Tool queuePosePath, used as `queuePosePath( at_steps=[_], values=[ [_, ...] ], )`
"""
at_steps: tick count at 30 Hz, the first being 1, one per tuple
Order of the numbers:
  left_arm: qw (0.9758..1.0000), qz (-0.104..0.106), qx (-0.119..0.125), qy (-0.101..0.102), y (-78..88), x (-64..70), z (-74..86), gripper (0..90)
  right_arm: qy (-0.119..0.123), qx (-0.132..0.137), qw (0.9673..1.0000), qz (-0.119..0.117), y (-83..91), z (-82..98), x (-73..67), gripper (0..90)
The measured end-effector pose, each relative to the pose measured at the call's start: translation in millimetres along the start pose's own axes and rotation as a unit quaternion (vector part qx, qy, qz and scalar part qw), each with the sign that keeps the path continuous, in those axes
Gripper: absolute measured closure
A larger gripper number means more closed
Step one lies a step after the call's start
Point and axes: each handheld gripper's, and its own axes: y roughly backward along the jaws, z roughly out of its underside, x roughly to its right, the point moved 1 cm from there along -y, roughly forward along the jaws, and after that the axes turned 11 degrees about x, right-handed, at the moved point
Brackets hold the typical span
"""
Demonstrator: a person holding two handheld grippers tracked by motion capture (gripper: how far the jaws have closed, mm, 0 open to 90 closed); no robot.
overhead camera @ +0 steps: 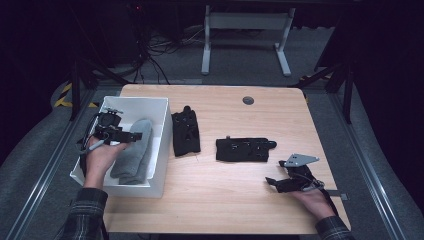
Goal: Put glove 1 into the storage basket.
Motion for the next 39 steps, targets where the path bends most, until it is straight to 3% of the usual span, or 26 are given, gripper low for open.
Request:
queuePosePath(
  at_steps=[7,13,18,25,26,30,32,36,39],
  values=[
    [0.9995,0.021,0.020,-0.014,13.0,14.3,-12.8,15.0,0.000,0.000,1.0000,0.000,0.0,0.0,0.0,15.5],
    [0.9974,0.049,0.037,-0.039,24.9,37.6,-28.4,14.5,-0.001,-0.001,1.0000,0.000,0.1,0.0,-0.2,15.5],
    [0.9952,0.064,0.043,-0.060,29.3,59.4,-37.3,9.2,-0.001,0.000,1.0000,0.000,0.0,0.0,-0.1,15.5],
    [0.9901,0.096,0.044,-0.092,26.0,96.0,-45.2,3.9,-0.001,-0.001,1.0000,0.000,0.1,0.0,-0.1,15.4],
    [0.9901,0.096,0.044,-0.092,26.0,96.0,-45.2,3.8,-0.001,0.000,1.0000,0.000,-0.1,0.1,-0.2,15.4],
    [0.9857,0.122,0.048,-0.107,20.6,124.1,-45.3,3.7,-0.001,0.000,1.0000,0.000,-0.1,0.0,-0.2,15.4],
    [0.9852,0.124,0.048,-0.108,19.3,128.1,-44.9,3.7,-0.001,-0.001,1.0000,0.001,0.0,0.0,-0.2,15.4],
    [0.9804,0.147,0.048,-0.122,10.4,156.4,-41.9,3.7,-0.001,0.000,1.0000,0.001,-0.1,0.0,-0.2,15.3],
    [0.9784,0.153,0.044,-0.132,7.4,166.2,-41.0,3.7,0.000,-0.001,1.0000,0.001,0.0,0.0,-0.2,15.3]
  ],
)
